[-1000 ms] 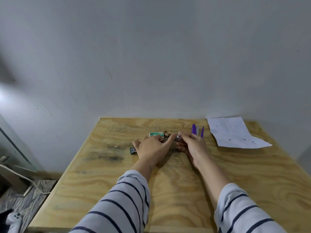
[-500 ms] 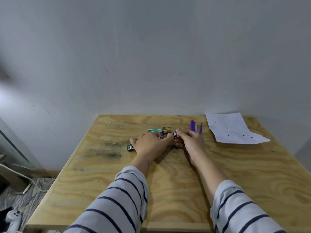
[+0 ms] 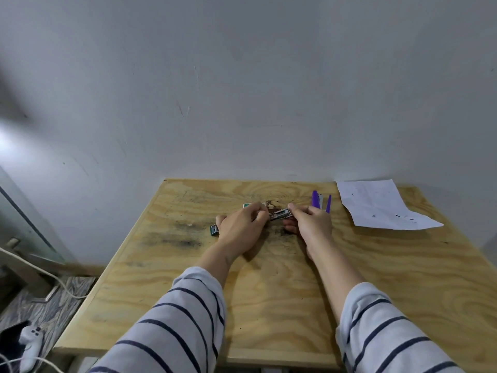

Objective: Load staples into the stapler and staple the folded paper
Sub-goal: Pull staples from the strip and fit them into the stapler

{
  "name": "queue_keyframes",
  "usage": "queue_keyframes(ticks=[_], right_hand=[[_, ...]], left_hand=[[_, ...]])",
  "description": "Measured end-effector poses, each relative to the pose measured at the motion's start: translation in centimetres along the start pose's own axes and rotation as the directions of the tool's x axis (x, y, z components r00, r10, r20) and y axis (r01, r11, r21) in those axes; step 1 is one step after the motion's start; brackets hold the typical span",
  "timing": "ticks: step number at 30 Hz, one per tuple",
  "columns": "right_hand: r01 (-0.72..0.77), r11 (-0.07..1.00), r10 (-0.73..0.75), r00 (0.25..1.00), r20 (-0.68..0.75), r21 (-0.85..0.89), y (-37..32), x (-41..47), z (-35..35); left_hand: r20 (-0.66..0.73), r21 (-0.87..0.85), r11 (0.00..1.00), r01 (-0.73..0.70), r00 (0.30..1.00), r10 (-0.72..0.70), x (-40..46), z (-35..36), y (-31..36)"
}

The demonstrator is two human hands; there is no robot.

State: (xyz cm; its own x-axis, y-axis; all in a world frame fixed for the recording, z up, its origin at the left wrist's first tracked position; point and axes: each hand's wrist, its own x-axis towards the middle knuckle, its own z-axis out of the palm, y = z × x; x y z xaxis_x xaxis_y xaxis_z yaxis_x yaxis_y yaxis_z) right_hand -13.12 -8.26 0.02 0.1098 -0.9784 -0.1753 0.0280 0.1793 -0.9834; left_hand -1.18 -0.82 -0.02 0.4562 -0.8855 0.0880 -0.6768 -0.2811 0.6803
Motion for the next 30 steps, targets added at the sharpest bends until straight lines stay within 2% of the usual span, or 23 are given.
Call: queue_keyframes(ticks=[2,5,10,16,19,21,26,30], right_hand=[[-0.001,1.0,0.001,1.0,-0.022,-0.019,0.0,0.0,0.1],[-0.012,1.0,0.012,0.999,-0.033,-0.021,-0.2,0.0,0.2],[-0.029,1.0,0.029,1.0,-0.012,0.004,-0.4,-0.2,0.1],[-0.017,1.0,0.018,1.0,0.016,-0.023,-0.1,0.2,-0.1],[0.099,0.982,-0.102,0.995,-0.01,-0.164,0.6,0.0,0.0],[0.219,0.929,-0.224,0.974,0.018,-0.298,1.1,-0.5,-0.1],[0.383,0.839,-0.385,0.92,0.076,-0.386,2.1,-0.6,-0.2],[0.537,0.646,-0.589,0.803,0.094,-0.543,2.6,-0.7,0.3]], left_hand=[[0.013,-0.009,1.0,-0.002,1.0,0.003,0.1,-0.1,-0.2],[-0.005,0.066,0.997,-0.047,0.999,0.047,0.2,-0.1,-0.9],[-0.126,0.056,0.988,-0.145,0.98,0.151,-0.4,-0.1,-2.0],[-0.234,0.095,0.983,-0.158,0.956,0.176,-0.8,0.2,-1.9],[-0.254,0.093,0.98,-0.174,0.948,0.193,-0.9,0.4,-2.0],[-0.255,0.083,0.982,-0.171,0.949,0.187,-0.9,0.4,-2.1],[-0.251,0.068,0.984,-0.162,0.952,0.174,-1.0,0.5,-2.1],[-0.264,0.07,0.981,-0.181,0.945,0.194,-1.2,0.6,-2.0]])
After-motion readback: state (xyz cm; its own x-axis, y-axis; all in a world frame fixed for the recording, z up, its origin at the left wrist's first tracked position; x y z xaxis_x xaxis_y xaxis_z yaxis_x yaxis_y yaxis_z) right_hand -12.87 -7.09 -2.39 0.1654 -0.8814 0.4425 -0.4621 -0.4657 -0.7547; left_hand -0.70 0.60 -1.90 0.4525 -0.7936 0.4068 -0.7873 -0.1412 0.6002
